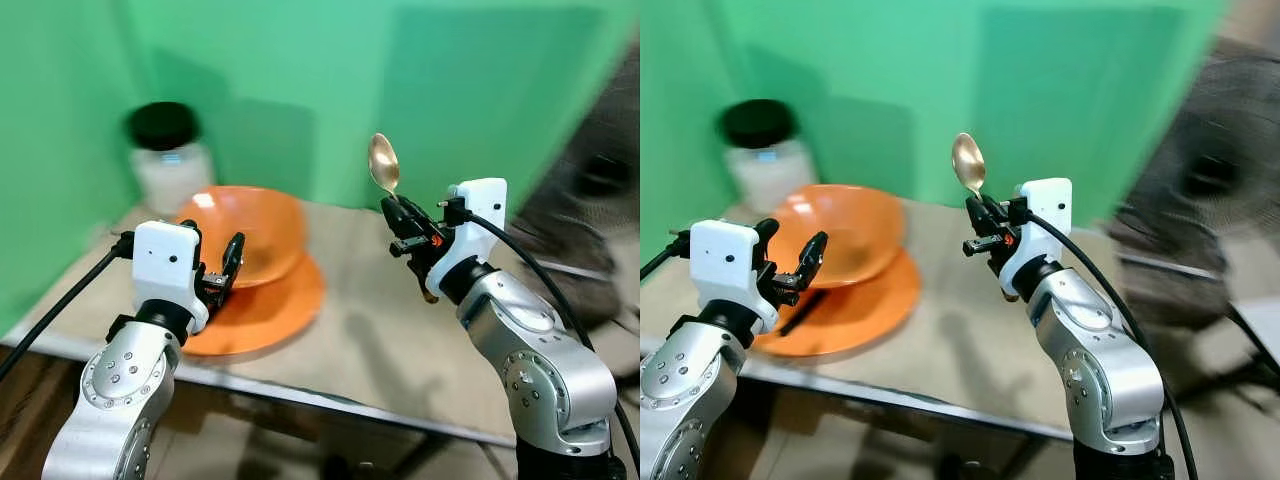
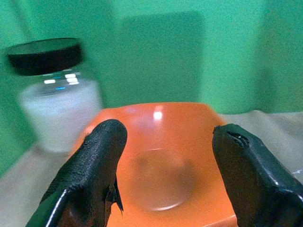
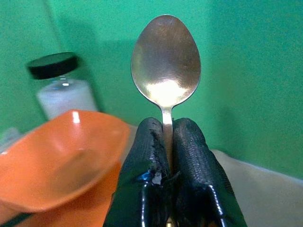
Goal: Setting the table
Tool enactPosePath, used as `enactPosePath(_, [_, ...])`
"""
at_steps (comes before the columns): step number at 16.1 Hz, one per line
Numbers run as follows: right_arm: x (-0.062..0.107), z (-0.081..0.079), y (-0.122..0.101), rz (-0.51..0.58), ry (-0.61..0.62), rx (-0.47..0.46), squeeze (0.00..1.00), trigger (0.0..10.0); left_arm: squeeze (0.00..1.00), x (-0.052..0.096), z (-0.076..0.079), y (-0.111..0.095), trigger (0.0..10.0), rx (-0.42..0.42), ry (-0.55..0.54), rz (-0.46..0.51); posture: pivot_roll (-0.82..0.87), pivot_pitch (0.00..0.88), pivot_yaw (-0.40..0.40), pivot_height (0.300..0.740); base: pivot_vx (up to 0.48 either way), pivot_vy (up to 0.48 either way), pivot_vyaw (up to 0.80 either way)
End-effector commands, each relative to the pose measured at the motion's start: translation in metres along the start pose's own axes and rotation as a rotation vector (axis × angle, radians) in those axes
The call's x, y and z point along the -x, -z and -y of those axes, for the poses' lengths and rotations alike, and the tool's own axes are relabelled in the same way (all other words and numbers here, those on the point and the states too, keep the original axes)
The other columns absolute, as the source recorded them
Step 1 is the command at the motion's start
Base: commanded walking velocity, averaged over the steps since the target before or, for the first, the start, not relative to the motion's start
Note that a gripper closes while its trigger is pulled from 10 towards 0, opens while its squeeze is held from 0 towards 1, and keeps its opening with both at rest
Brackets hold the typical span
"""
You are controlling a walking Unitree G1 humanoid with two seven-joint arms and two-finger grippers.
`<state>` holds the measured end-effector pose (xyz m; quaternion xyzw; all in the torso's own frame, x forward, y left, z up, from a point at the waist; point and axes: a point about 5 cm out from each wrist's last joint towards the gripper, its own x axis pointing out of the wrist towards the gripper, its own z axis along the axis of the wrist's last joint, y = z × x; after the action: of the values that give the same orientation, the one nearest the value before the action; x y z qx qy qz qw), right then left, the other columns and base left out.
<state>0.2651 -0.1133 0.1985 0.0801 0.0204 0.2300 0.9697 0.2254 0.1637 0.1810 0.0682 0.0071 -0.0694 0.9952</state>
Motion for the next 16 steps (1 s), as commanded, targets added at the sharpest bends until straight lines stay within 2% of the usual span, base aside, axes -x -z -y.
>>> enactPosePath(1, [0.003, 0.001, 0.001, -0.007, 0.007, 0.006, 0.0, 10.0, 0.0, 0.002, 0.002, -0.003, 10.0, 0.001, 0.005, 0.006, -0.02, 0.0, -0.043, 0.74, 0.0, 0.0, -0.8])
enactPosePath(11, [0.002, -0.01, 0.006, -0.068, -0.141, 0.037, 0.0, 10.0, 0.0, 0.003, 0.001, -0.001, 10.0, 0.006, 0.003, 0.011, -0.01, 0.0, -0.061, 0.74, 0.0, 0.0, -0.8])
enactPosePath(16, [0.005, -0.01, 0.009, -0.078, -0.134, 0.028, 0.0, 10.0, 0.0, 0.003, 0.002, -0.001, 10.0, 0.004, 0.019, 0.017, -0.01, 0.0, -0.056, 0.74, 0.0, 0.0, -0.8])
